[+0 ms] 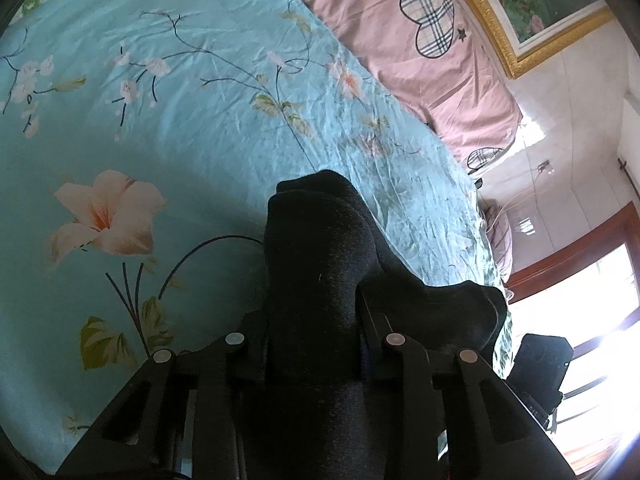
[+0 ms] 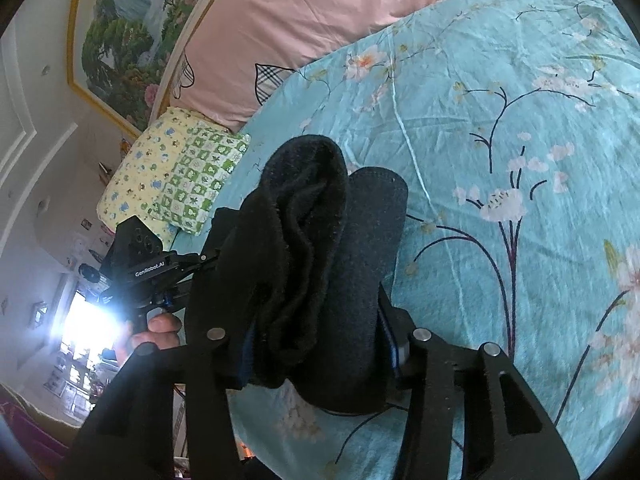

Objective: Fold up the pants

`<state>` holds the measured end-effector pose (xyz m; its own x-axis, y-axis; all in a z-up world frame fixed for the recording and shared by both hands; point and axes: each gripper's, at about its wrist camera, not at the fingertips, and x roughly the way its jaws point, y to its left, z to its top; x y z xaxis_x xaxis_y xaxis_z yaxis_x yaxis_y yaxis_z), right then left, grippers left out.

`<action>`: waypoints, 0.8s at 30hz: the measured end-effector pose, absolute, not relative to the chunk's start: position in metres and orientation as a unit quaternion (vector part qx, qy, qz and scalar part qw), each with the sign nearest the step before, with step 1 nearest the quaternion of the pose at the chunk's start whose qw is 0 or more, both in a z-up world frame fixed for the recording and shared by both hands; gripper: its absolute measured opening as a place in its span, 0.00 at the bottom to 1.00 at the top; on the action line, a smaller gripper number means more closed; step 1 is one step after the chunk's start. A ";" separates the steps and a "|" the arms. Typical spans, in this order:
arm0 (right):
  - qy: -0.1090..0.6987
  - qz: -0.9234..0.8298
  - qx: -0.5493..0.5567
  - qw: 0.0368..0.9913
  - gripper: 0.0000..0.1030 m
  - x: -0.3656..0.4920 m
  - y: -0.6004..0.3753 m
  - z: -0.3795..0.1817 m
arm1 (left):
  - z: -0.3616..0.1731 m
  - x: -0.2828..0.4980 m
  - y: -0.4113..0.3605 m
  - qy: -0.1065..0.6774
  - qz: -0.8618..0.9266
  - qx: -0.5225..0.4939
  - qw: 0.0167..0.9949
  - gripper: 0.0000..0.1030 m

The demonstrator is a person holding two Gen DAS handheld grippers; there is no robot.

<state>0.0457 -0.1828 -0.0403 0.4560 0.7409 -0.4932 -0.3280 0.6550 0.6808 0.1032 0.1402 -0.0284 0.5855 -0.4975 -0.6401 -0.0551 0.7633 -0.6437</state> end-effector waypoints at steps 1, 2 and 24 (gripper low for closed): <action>0.405 0.328 0.255 0.814 0.48 0.046 -0.183 -0.039 | -0.026 0.103 0.140 0.434 -0.133 -0.317 0.833 0.30; 0.404 0.328 0.256 0.815 0.48 0.045 -0.183 -0.039 | -0.024 0.101 0.141 0.432 -0.134 -0.317 0.834 0.30; 0.394 0.414 0.221 0.790 0.46 0.103 -0.092 -0.002 | 0.027 0.077 0.229 0.359 -0.029 -0.314 0.878 0.30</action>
<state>0.1034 -0.0917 -0.0022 0.3466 0.8285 -0.4400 -0.4799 0.5596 0.6757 0.0765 0.2289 0.0274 0.7406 -0.2767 -0.6123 -0.1745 0.8007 -0.5730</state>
